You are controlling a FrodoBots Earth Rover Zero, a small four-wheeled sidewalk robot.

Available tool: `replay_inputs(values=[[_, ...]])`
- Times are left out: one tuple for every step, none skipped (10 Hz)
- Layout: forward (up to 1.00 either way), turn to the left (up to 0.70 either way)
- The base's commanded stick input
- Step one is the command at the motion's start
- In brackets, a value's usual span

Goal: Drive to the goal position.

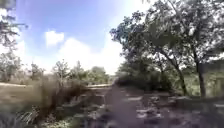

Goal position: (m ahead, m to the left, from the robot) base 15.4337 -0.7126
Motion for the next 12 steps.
replay_inputs(values=[[0.7, 0.0], [0.7, 0.0], [0.7, 0.0], [0.7, 0.0], [0.7, 0.0], [0.7, 0.0], [0.7, 0.0], [0.7, 0.0], [0.7, 0.0], [0.7, 0.0], [0.7, 0.0], [0.7, 0.0]])
